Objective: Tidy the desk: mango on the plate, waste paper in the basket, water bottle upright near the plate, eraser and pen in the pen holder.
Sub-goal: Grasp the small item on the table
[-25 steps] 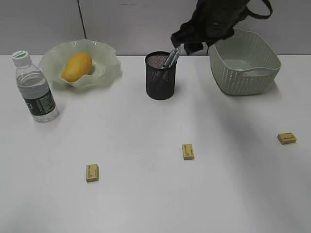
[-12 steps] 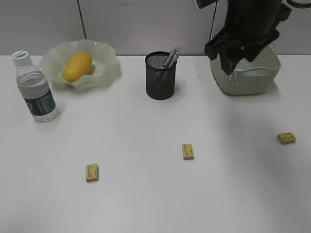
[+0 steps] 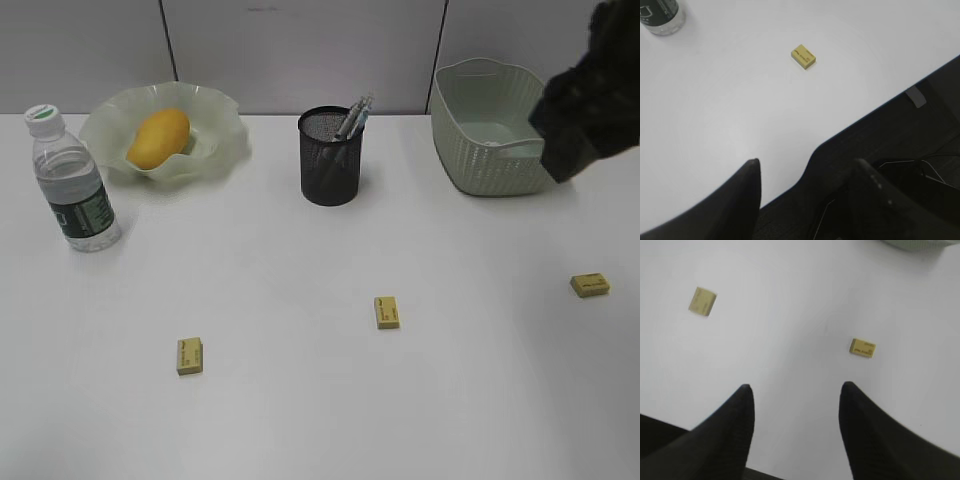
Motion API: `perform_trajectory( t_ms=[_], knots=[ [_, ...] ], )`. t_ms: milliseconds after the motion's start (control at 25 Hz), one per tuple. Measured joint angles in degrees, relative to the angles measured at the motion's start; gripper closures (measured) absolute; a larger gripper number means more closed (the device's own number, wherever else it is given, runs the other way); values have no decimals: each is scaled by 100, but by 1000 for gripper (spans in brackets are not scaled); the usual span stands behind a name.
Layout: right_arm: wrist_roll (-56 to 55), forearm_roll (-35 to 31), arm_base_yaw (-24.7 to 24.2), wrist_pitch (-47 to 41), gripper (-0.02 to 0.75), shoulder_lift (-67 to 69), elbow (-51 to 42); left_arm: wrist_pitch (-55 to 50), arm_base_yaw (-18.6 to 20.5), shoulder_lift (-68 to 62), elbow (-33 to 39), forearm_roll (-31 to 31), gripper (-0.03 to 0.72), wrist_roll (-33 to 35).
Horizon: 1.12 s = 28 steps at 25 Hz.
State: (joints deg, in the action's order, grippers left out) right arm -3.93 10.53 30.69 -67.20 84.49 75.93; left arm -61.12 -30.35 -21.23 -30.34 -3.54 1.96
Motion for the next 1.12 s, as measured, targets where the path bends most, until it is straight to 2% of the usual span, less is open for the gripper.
perform_trajectory(
  t_ms=[240,560,1120],
  knots=[
    [-10,-94,0,155,299,-1696,-1241,0,0,0,0,0,253,0],
    [-32,-100,0,160,299,-3907,-2203,0,0,0,0,0,253,0],
    [-34,-260,0,153,299,-6365,-3705,0,0,2,0,-5,253,0]
  ],
)
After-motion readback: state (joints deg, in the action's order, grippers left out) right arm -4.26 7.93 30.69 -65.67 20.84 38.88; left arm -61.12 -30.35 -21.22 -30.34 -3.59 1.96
